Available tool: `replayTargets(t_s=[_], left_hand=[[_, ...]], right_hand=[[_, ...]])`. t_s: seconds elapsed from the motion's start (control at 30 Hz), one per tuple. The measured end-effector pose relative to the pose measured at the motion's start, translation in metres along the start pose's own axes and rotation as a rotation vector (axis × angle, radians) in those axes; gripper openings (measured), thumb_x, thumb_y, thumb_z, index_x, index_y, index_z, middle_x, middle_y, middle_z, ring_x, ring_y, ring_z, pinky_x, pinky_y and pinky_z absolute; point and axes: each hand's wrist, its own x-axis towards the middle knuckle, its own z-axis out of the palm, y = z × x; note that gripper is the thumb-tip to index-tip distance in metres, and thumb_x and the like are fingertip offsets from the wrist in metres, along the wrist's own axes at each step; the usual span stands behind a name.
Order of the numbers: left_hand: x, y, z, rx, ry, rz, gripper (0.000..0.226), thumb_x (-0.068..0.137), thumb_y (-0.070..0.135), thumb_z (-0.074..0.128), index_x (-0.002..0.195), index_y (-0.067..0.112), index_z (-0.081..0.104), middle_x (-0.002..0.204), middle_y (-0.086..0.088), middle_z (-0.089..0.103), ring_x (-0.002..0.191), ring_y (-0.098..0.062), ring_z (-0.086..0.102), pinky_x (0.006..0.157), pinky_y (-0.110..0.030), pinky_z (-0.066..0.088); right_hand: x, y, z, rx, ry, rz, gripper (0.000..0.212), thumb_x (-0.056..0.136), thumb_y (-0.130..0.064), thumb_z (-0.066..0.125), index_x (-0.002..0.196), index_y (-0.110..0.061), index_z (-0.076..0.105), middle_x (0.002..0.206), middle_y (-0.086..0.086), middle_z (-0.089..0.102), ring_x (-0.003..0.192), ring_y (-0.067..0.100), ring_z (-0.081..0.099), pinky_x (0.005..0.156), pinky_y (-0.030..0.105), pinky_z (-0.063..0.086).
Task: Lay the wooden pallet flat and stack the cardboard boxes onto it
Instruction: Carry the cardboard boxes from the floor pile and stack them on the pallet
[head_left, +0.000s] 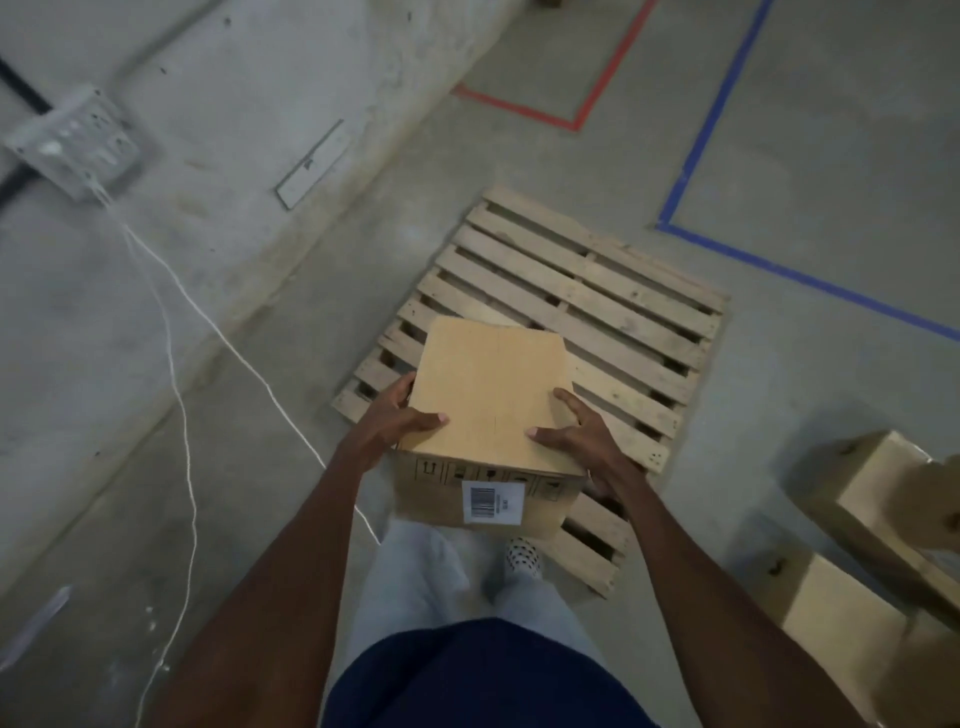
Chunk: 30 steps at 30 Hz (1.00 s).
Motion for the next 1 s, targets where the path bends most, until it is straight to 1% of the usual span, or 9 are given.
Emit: replayTargets(t_s=[0.1,0.2,0.27,0.37,0.57,0.73,0.8,0.87,1.0], left_hand=[[0.057,0.012,-0.03,0.126,-0.045,0.006,0.088,0.057,0.041,0.085,0.136,0.029,0.048,0.126,0.004,0.063,0.116,-0.02,0.059,0.098,-0.046,0.05],[0.135,0.006,-0.052,0.212,-0.117,0.001,0.096,0.06,0.043,0.083,0.144,0.026,0.039,0.133,0.0,0.057,0.12,-0.023,0.054,0.095,-0.04,0.048],[0.196,-0.015,-0.065,0.269,-0.155,-0.028,0.108,0.062,0.047,0.085,0.151,0.022,0.03,0.141,-0.001,0.05,0.126,-0.024,0.05,0.1,-0.04,0.046],[0.291,-0.063,-0.081,0.366,-0.198,-0.106,0.127,0.045,0.067,0.084,0.152,0.021,0.03,0.146,-0.002,0.048,0.128,-0.024,0.05,0.105,-0.047,0.045],[0.421,-0.142,-0.089,0.427,-0.268,-0.103,0.092,0.066,0.041,0.086,0.143,0.02,0.041,0.137,-0.001,0.054,0.122,-0.022,0.052,0.1,-0.044,0.047],[0.498,-0.214,-0.084,0.44,-0.292,-0.071,0.118,0.047,0.067,0.082,0.146,0.026,0.033,0.139,0.001,0.052,0.126,-0.023,0.05,0.105,-0.053,0.045],[0.515,-0.229,-0.077,0.453,-0.296,-0.07,0.118,0.057,0.06,0.084,0.152,0.026,0.023,0.147,-0.002,0.044,0.134,-0.025,0.043,0.111,-0.052,0.037],[0.528,-0.242,-0.072,0.476,-0.288,-0.057,0.112,0.072,0.035,0.084,0.155,0.022,0.009,0.154,-0.004,0.033,0.139,-0.025,0.033,0.115,-0.045,0.029],[0.541,-0.258,-0.065,0.508,-0.339,-0.033,0.11,0.078,0.01,0.08,0.155,0.018,0.001,0.157,-0.006,0.022,0.143,-0.023,0.023,0.111,-0.033,0.025]], right_hand=[[0.046,-0.017,0.02,0.015,0.049,0.038,0.1,0.066,-0.037,0.089,0.151,-0.033,0.035,0.156,0.003,0.032,0.135,0.027,0.039,0.109,0.049,0.039],[0.108,-0.016,0.047,0.033,0.133,0.085,0.102,0.07,-0.029,0.088,0.153,-0.028,0.029,0.155,0.005,0.033,0.135,0.028,0.038,0.109,0.047,0.039],[0.154,-0.004,0.067,0.058,0.181,0.098,0.102,0.072,-0.024,0.086,0.154,-0.026,0.026,0.155,0.006,0.031,0.136,0.028,0.036,0.109,0.047,0.038],[0.228,0.025,0.098,0.05,0.222,0.136,0.102,0.074,-0.022,0.085,0.154,-0.026,0.023,0.156,0.005,0.029,0.137,0.028,0.034,0.108,0.047,0.036],[0.363,0.104,0.148,0.037,0.307,0.161,0.099,0.075,-0.025,0.083,0.153,-0.027,0.023,0.155,0.003,0.03,0.136,0.027,0.035,0.106,0.048,0.037],[0.445,0.169,0.176,0.013,0.393,0.14,0.103,0.074,-0.027,0.085,0.154,-0.029,0.02,0.159,0.0,0.023,0.142,0.026,0.028,0.112,0.054,0.036],[0.465,0.191,0.184,0.002,0.41,0.106,0.103,0.075,-0.027,0.084,0.154,-0.028,0.018,0.16,-0.002,0.021,0.143,0.025,0.027,0.112,0.056,0.035],[0.477,0.209,0.193,0.013,0.437,0.073,0.103,0.076,-0.027,0.084,0.154,-0.027,0.017,0.16,-0.002,0.02,0.144,0.024,0.025,0.113,0.057,0.033],[0.485,0.232,0.211,0.012,0.512,0.077,0.102,0.075,-0.028,0.084,0.154,-0.028,0.019,0.162,-0.003,0.018,0.147,0.024,0.021,0.114,0.06,0.03]])
